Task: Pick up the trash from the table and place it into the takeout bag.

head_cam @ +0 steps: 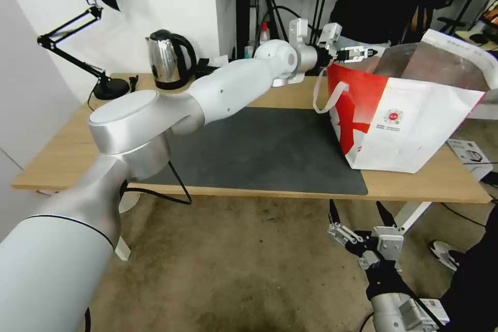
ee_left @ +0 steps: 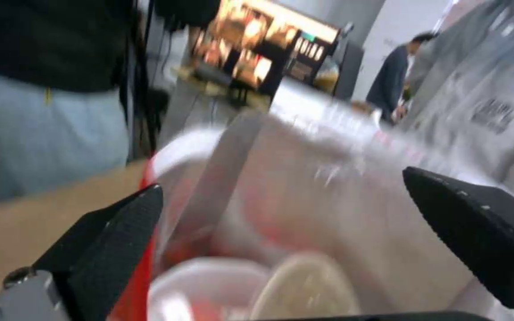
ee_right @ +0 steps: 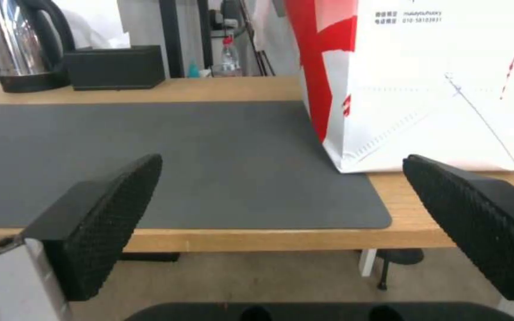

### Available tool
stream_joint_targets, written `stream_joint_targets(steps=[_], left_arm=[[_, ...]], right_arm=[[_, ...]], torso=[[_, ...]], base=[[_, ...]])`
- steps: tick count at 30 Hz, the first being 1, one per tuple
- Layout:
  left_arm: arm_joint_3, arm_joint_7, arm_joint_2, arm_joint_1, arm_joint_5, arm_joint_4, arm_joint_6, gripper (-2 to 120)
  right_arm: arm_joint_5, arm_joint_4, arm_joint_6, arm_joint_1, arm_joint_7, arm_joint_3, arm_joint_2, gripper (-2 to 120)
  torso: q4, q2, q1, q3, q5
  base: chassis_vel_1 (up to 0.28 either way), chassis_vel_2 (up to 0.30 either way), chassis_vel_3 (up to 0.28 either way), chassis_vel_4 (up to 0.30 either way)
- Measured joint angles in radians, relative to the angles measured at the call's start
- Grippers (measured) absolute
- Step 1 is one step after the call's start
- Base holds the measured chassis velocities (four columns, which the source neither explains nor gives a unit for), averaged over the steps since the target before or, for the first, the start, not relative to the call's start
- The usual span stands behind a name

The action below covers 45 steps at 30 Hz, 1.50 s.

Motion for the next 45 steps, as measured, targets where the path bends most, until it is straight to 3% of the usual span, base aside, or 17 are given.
stream_joint_targets(steps=[7, 12, 15, 16, 19, 22, 25, 26, 29, 31, 35, 36, 38, 40, 41, 43, 45], left_arm=[[-0.132, -0.026, 0.045, -0.067, 0.05, -0.063, -0.085, 100], [-0.162, -0.039, 0.17, -0.132, 0.139, -0.1, -0.103, 100], [-0.172, -0.077, 0.287, -0.142, 0.178, -0.205, -0.113, 100], [-0.172, -0.077, 0.287, -0.142, 0.178, -0.205, -0.113, 100], [-0.161, -0.125, 0.412, -0.133, 0.195, -0.343, -0.128, 100], [-0.153, -0.156, 0.468, -0.121, 0.198, -0.407, -0.138, 100], [-0.14, -0.2, 0.598, -0.083, 0.274, -0.541, -0.159, 100], [-0.14, -0.2, 0.598, -0.083, 0.274, -0.541, -0.159, 100], [-0.153, -0.31, 0.818, 0.084, 0.525, -0.768, -0.24, 100], [-0.19, -0.344, 0.857, 0.146, 0.547, -0.826, -0.245, 100], [-0.486, -0.424, 0.988, 0.505, 0.613, -1.046, -0.247, 100], [-0.486, -0.424, 0.988, 0.505, 0.613, -1.046, -0.247, 100], [-0.706, -0.422, 1.04, 0.756, 0.691, -1.141, -0.255, 100], [-0.856, -0.422, 1.065, 0.965, 0.758, -1.2, -0.276, 100], [-0.856, -0.422, 1.065, 0.965, 0.758, -1.2, -0.276, 100], [-0.95, -0.43, 1.048, 1.123, 0.82, -1.248, -0.295, 100], [-1.01, -0.448, 1.003, 1.212, 0.841, -1.298, -0.286, 100]], right_arm=[[0.0, 0.0, 0.0, 0.0, 0.0, 0.0, 0.0, 100], [0.0, 0.0, 0.0, 0.0, 0.0, 0.0, 0.0, 100], [0.0, 0.0, 0.0, 0.0, 0.0, 0.0, 0.0, 100], [0.0, 0.0, 0.0, 0.0, 0.0, 0.0, 0.0, 100], [0.0, 0.0, 0.0, 0.0, 0.0, 0.0, 0.0, 100], [0.0, 0.0, 0.0, 0.0, 0.0, 0.0, 0.0, 100], [0.0, 0.0, 0.0, 0.0, 0.0, 0.0, 0.0, 100], [0.0, 0.0, 0.0, 0.0, 0.0, 0.0, 0.0, 100], [0.0, 0.0, 0.0, 0.0, 0.0, 0.0, 0.0, 100], [0.0, 0.0, 0.0, 0.0, 0.0, 0.0, 0.0, 100], [0.0, 0.0, 0.0, 0.0, 0.0, 0.0, 0.0, 100], [0.0, 0.0, 0.0, 0.0, 0.0, 0.0, 0.0, 100], [0.0, 0.0, 0.0, 0.0, 0.0, 0.0, 0.0, 100], [0.0, 0.0, 0.0, 0.0, 0.0, 0.0, 0.0, 100], [0.0, 0.0, 0.0, 0.0, 0.0, 0.0, 0.0, 100], [0.0, 0.0, 0.0, 0.0, 0.0, 0.0, 0.0, 100], [0.0, 0.0, 0.0, 0.0, 0.0, 0.0, 0.0, 100]], torso=[[-0.0005, 0.0, 0.0, 0.0, 0.0001], [0.0005, 0.0, 0.0, 0.0, -0.0005], [0.0006, 0.0, 0.0, 0.0, -0.0007], [0.0006, 0.0, 0.0, 0.0, -0.0007], [0.0003, 0.0, 0.0, 0.0, -0.0004], [0.0002, 0.0, 0.0, 0.0, -0.0007], [-0.0007, 0.0, 0.0, 0.0, 0.0002], [-0.0007, 0.0, 0.0, 0.0, 0.0002], [0.0007, 0.0, 0.0, 0.0, -0.0014], [0.0008, 0.0, 0.0, 0.0, -0.0013], [-0.0004, 0.0, 0.0, 0.0, -0.0004], [-0.0004, 0.0, 0.0, 0.0, -0.0004], [0.0004, 0.0, 0.0, 0.0, 0.0], [0.0012, 0.0, 0.0, 0.0, -0.0009], [0.0012, 0.0, 0.0, 0.0, -0.0009], [0.0009, 0.0, 0.0, 0.0, 0.0005], [-0.001, 0.0, 0.0, 0.0, -0.0007]], base=[[0.0, 0.0, 0.0, 0.0], [0.0, 0.0, 0.0, 0.0], [0.0, 0.0, 0.0, 0.0], [0.0, 0.0, 0.0, 0.0], [0.0, 0.0, 0.0, 0.0], [0.0, 0.0, 0.0, 0.0], [0.0, 0.0, 0.0, 0.0], [0.0, 0.0, 0.0, 0.0], [0.0, 0.0, 0.0, 0.0], [0.0, 0.0, 0.0, 0.0], [0.0, 0.0, 0.0, 0.0], [0.0, 0.0, 0.0, 0.0], [0.0, 0.0, 0.0, 0.0], [0.0, 0.0, 0.0, 0.0], [0.0, 0.0, 0.0, 0.0], [0.0, 0.0, 0.0, 0.0], [0.0, 0.0, 0.0, 0.0]])
